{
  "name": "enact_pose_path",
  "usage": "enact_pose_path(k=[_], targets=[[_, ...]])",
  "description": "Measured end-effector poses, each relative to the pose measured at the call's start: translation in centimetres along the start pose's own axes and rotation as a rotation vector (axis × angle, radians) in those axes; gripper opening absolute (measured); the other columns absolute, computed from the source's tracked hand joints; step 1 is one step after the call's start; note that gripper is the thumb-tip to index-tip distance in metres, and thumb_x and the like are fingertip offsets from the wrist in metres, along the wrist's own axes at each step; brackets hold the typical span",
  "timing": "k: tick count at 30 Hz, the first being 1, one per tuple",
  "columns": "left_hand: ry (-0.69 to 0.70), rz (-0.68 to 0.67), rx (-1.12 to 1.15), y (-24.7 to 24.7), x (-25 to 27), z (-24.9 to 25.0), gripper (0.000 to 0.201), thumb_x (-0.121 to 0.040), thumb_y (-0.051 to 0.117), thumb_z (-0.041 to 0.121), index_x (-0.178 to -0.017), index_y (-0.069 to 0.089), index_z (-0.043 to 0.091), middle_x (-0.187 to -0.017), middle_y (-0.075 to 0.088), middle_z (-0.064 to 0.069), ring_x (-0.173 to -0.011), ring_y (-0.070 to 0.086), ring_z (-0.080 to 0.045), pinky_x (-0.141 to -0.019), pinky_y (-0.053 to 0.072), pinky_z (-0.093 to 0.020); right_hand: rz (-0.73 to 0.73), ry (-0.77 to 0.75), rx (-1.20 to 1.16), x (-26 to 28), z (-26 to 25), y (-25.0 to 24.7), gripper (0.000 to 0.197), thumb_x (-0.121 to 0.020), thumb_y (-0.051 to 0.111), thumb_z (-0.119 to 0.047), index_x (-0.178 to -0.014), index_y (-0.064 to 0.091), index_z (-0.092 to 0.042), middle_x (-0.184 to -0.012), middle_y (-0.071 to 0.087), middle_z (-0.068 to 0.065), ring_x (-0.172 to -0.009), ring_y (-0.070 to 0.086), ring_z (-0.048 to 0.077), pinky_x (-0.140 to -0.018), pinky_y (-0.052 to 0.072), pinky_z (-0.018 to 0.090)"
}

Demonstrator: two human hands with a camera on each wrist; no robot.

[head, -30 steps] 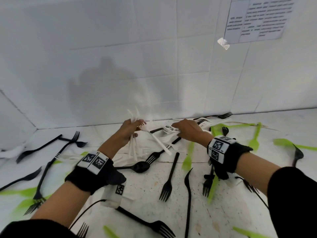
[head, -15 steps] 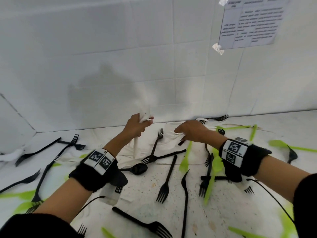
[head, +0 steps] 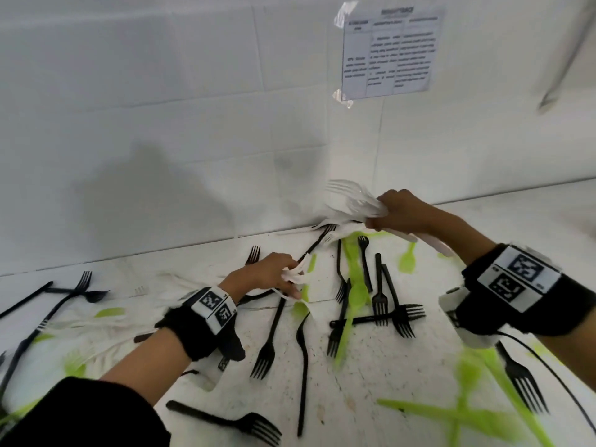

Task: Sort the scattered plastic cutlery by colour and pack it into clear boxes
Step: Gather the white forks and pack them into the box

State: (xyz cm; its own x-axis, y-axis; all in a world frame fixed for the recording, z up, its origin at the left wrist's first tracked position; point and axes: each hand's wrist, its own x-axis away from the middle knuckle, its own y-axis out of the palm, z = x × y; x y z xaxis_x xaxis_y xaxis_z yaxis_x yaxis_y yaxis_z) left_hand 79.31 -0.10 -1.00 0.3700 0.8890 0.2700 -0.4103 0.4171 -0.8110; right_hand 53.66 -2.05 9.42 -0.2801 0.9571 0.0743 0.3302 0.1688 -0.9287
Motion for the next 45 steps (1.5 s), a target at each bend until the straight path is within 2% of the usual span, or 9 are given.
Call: enact_pose_path(k=[3, 8, 12, 21, 25, 28, 30, 32, 45], targets=[[0.046, -0.075, -0.062, 0.0, 0.3, 0.3, 0.038, -0.066, 0.084, 0.019, -0.087, 0.056, 0.003, -0.081, 0.046, 0.001, -0.072, 0.040, -0.010, -0.056, 0.030, -0.014, 0.074, 0.014, -0.288, 2.5, 0.8, 0.9, 0.018, -0.088, 0.059, -0.018, -0.078, 0.064, -0.004, -0.073, 0.060, 0.008, -0.057, 0.051, 0.017, -0.039, 0.035, 0.008], [0.130, 0.014, -0.145, 0.6, 1.3, -0.4, 0.047, -0.076, 0.075, 0.009, -0.062, 0.032, 0.019, -0.063, 0.033, 0.009, -0.055, 0.037, 0.002, -0.053, 0.025, -0.018, 0.235, 0.046, -0.517, 6.8, 0.8, 3.0, 0.027, -0.091, 0.054, -0.017, -0.064, 0.056, -0.016, -0.059, 0.058, -0.007, -0.047, 0.050, -0.004, -0.045, 0.034, 0.008], [0.158, 0.141, -0.169, 0.2, 2.9, 0.5, 0.038, -0.089, 0.061, 0.010, -0.068, 0.031, 0.021, -0.072, 0.032, 0.010, -0.063, 0.032, -0.001, -0.064, 0.024, -0.025, 0.298, 0.135, -0.567, 9.7, 0.9, 5.2, 0.023, -0.091, 0.054, -0.024, -0.070, 0.052, -0.016, -0.059, 0.056, -0.005, -0.055, 0.052, 0.011, -0.060, 0.044, 0.025], [0.345, 0.440, -0.016, -0.6, 6.7, 5.1, 0.009, -0.082, 0.056, -0.007, -0.084, 0.054, 0.002, -0.082, 0.038, 0.009, -0.078, 0.044, -0.017, -0.063, 0.031, -0.017, 0.199, 0.127, -0.859, 15.0, -0.3, 8.9, 0.019, -0.095, 0.051, -0.016, -0.078, 0.046, -0.011, -0.059, 0.052, 0.001, -0.041, 0.045, 0.016, -0.040, 0.046, 0.024], [0.218, 0.565, 0.195, 0.1, 9.3, 7.7, 0.030, -0.086, 0.063, 0.017, -0.103, 0.053, -0.005, -0.103, 0.058, -0.021, -0.092, 0.057, -0.029, -0.077, 0.044, -0.030, 0.083, 0.064, -0.982, 16.6, -1.1, 9.8, 0.008, -0.095, 0.049, -0.012, -0.089, 0.046, -0.007, -0.063, 0.049, 0.005, -0.043, 0.044, 0.015, -0.041, 0.047, 0.026], [0.129, 0.580, 0.355, 1.4, 12.9, 11.3, 0.048, -0.081, 0.065, 0.043, -0.106, 0.058, 0.002, -0.103, 0.066, -0.013, -0.085, 0.062, -0.011, -0.070, 0.047, -0.023, 0.012, 0.012, -1.039, 18.1, -0.8, 10.2, 0.012, -0.095, 0.050, -0.012, -0.085, 0.045, -0.008, -0.062, 0.043, 0.004, -0.043, 0.041, 0.011, -0.041, 0.047, 0.025], [0.095, 0.542, 0.483, 3.1, 15.4, 13.5, 0.028, -0.089, 0.062, 0.029, -0.106, 0.063, 0.007, -0.087, 0.067, 0.003, -0.063, 0.054, 0.006, -0.054, 0.038, -0.010, -0.014, -0.020, -1.050, 19.5, -0.3, 10.3, 0.012, -0.093, 0.054, -0.014, -0.086, 0.047, -0.008, -0.062, 0.040, 0.003, -0.047, 0.041, 0.011, -0.042, 0.047, 0.025], [0.065, 0.497, 0.613, 5.2, 17.4, 15.3, 0.020, -0.090, 0.060, 0.025, -0.102, 0.066, 0.010, -0.067, 0.054, 0.009, -0.050, 0.043, 0.003, -0.048, 0.029, -0.011, -0.051, -0.057, -1.065, 21.3, 0.6, 10.1, 0.012, -0.093, 0.056, -0.015, -0.086, 0.049, -0.009, -0.061, 0.039, 0.002, -0.050, 0.041, 0.012, -0.042, 0.045, 0.023], [-0.215, 0.393, 1.263, 22.2, 22.0, 21.7, 0.014, -0.096, 0.047, 0.016, -0.092, 0.059, 0.009, -0.063, 0.056, 0.011, -0.047, 0.036, 0.000, -0.038, 0.025, -0.009, -0.270, 0.030, -1.245, 30.9, 5.2, 13.3, 0.011, -0.093, 0.055, -0.018, -0.083, 0.060, -0.015, -0.069, 0.059, -0.001, -0.049, 0.053, 0.003, -0.036, 0.037, 0.018]])
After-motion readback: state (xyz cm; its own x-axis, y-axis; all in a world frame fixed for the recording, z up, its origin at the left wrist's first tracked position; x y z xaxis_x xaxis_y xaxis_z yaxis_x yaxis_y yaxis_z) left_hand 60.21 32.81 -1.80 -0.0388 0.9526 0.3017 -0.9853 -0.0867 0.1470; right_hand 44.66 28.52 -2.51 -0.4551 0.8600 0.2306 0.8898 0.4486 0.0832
